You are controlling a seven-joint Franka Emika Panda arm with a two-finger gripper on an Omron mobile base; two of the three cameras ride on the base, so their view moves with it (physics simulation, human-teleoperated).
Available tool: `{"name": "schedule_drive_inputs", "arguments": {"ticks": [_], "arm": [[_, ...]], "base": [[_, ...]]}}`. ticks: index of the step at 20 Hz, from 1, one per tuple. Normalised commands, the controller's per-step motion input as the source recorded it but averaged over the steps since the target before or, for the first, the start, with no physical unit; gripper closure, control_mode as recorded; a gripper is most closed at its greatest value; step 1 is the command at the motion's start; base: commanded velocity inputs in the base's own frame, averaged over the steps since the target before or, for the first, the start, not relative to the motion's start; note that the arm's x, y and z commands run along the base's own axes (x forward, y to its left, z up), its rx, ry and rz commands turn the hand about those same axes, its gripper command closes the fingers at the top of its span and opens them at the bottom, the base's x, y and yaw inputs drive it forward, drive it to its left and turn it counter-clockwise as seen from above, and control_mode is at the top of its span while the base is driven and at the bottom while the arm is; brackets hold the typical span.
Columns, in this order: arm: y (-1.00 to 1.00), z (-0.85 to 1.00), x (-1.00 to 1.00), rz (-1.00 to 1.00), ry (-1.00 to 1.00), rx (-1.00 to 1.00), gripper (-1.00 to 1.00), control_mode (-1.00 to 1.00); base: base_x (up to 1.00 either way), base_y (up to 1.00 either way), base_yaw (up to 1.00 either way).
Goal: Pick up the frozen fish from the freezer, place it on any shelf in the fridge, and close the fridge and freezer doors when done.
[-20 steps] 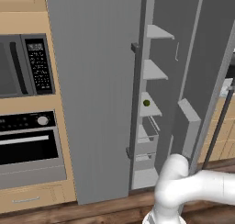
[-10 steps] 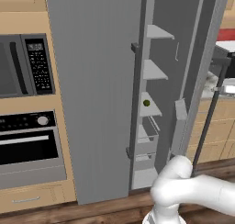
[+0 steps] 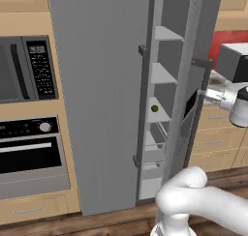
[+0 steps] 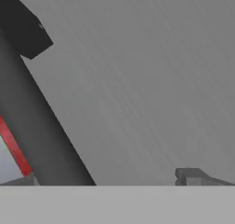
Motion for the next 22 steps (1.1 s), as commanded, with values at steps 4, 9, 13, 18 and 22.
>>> {"name": "schedule_drive_inputs", "arguments": {"ticks": [4, 9, 13, 18, 22], "arm": [[0.5, 0.01, 0.74, -0.25, -0.07, 0.01, -1.0, -1.0], [0.02, 0.1, 0.86, -0.22, -0.05, 0.0, -1.0, -1.0], [0.0, 0.27, 0.91, -0.1, 0.0, 0.02, -1.0, -1.0], [0.0, 0.3, 0.93, -0.06, 0.0, 0.03, -1.0, -1.0], [0.0, 0.07, 0.88, -0.01, 0.07, 0.0, -1.0, -1.0]], "base": [[0.0, 0.0, 0.0], [0.0, 0.0, 0.0], [0.0, 0.0, 0.0], [0.0, 0.0, 0.0], [0.0, 0.0, 0.0]]}}
